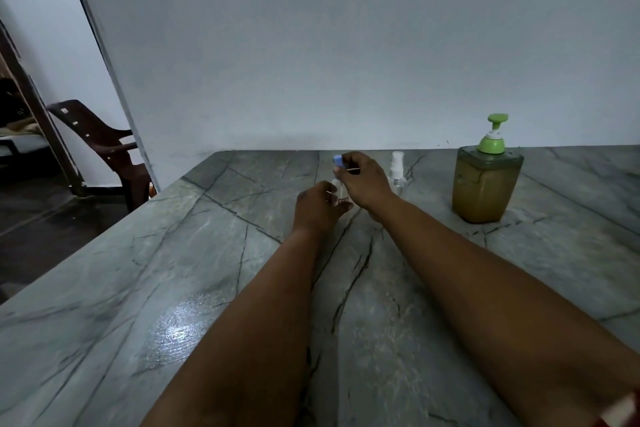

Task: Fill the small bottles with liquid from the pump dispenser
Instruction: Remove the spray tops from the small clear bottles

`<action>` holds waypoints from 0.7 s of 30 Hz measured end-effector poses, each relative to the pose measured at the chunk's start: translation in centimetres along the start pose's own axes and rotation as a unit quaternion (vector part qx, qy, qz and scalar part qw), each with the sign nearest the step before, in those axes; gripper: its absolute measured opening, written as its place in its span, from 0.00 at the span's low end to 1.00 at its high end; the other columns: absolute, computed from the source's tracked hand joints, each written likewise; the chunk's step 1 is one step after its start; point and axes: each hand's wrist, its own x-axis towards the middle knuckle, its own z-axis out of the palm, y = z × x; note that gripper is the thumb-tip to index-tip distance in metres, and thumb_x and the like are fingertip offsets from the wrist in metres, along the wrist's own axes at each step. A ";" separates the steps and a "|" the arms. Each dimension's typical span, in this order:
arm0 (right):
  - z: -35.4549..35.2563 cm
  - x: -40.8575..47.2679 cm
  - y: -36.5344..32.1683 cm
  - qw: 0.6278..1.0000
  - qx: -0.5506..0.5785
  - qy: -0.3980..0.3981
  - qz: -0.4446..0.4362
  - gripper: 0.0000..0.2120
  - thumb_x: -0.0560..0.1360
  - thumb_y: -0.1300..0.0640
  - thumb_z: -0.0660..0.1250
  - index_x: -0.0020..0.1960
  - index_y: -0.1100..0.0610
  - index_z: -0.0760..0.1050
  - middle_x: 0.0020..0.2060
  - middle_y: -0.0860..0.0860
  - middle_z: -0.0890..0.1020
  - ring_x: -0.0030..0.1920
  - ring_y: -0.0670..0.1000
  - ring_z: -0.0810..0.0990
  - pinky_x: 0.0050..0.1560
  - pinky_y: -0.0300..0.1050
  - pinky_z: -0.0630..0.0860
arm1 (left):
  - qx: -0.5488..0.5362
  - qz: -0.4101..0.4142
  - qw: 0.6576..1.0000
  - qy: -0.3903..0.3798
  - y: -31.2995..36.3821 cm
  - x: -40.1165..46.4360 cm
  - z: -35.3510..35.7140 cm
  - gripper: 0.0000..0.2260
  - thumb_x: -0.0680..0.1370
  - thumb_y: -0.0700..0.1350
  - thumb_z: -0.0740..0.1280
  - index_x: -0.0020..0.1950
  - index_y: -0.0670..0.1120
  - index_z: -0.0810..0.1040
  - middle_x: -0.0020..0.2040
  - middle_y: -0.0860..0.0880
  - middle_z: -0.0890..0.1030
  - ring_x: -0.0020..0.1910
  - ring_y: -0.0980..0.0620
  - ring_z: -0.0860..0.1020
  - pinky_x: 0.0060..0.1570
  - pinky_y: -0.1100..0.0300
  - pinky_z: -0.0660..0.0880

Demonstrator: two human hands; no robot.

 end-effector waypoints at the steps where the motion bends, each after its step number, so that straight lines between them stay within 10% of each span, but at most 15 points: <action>1: 0.0 0.1 -0.1 1.000 0.001 0.005 -0.008 0.14 0.77 0.55 0.66 0.61 0.57 0.75 0.56 0.53 0.80 0.54 0.52 0.78 0.55 0.44 0.74 | -0.002 -0.001 1.000 0.000 0.0 0.0 0.0 0.17 0.70 0.49 0.76 0.53 0.42 0.79 0.47 0.45 0.83 0.42 0.52 0.78 0.42 0.64 0.68; 15: -4.3 1.5 -4.1 0.980 0.149 0.129 -0.042 0.08 0.77 0.55 0.67 0.55 0.55 0.77 0.46 0.49 0.82 0.49 0.50 0.80 0.57 0.50 0.77 | -0.036 -0.017 0.999 -0.002 0.2 -0.5 -0.2 0.13 0.65 0.45 0.79 0.38 0.44 0.76 0.38 0.46 0.81 0.40 0.49 0.80 0.41 0.59 0.75; 21: -8.6 0.7 -5.4 0.968 0.199 0.151 -0.038 0.06 0.75 0.57 0.67 0.51 0.51 0.73 0.44 0.50 0.83 0.50 0.52 0.81 0.58 0.53 0.76 | -0.035 -0.045 0.998 -0.007 0.9 -0.6 -1.0 0.32 0.60 0.54 0.81 0.58 0.41 0.76 0.51 0.47 0.81 0.48 0.51 0.79 0.45 0.62 0.73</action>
